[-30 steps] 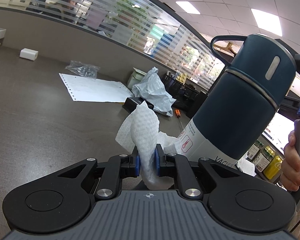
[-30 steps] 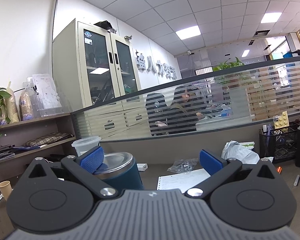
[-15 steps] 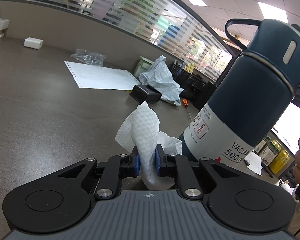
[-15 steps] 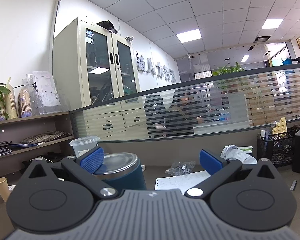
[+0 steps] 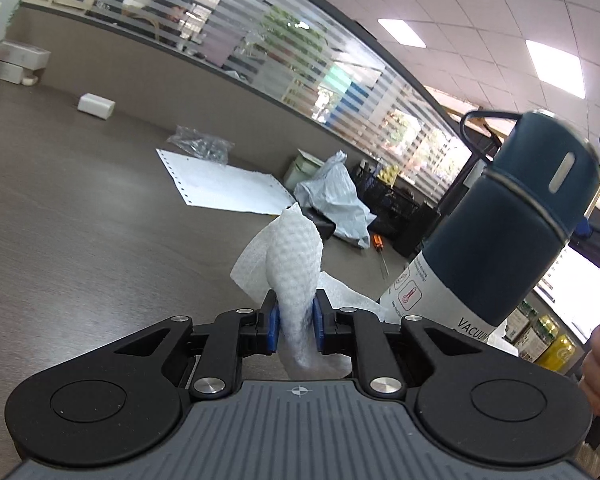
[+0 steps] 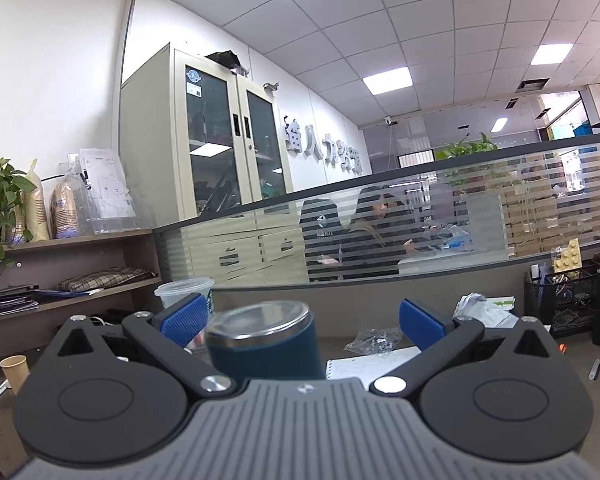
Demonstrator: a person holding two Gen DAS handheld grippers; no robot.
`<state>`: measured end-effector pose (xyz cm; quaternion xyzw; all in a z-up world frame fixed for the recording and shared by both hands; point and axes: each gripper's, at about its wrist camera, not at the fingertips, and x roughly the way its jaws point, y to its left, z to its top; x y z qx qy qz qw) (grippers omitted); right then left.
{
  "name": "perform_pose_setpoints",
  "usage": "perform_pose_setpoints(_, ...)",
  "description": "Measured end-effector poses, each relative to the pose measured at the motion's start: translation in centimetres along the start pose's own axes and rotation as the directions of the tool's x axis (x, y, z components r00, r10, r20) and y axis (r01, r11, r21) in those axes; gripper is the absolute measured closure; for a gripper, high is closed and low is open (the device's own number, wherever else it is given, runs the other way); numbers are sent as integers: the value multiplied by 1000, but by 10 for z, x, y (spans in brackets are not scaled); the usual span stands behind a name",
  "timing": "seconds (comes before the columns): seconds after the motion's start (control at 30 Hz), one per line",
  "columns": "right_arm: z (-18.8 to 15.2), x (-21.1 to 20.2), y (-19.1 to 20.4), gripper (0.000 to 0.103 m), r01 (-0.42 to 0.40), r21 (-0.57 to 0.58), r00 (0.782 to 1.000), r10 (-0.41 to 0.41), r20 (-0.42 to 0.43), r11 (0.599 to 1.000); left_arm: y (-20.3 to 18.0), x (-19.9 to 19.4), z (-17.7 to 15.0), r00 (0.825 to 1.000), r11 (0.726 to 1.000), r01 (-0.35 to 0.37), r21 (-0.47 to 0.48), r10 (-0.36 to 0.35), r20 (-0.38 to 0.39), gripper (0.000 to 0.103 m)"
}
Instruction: Clean container
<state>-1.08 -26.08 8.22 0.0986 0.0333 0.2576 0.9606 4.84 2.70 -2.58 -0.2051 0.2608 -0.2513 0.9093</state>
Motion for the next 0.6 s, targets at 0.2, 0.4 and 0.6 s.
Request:
perform_pose_setpoints(0.2, -16, -3, 17, 0, 51, -46, 999, -52, -5, 998, 2, -8, 1, 1000, 1000, -10, -9, 10, 7, 80)
perform_pose_setpoints(0.4, -39, 5, 34, 0, 167, -80, 986, -169, -7, 983, -1, -14, 0, 1000, 1000, 4, -1, -4, 17, 80)
perform_pose_setpoints(0.6, -52, 19, 40, 0, 223, -49, 974, -225, -25, 973, 2, -24, 2, 999, 1000, 0, -11, 0, 39, 79)
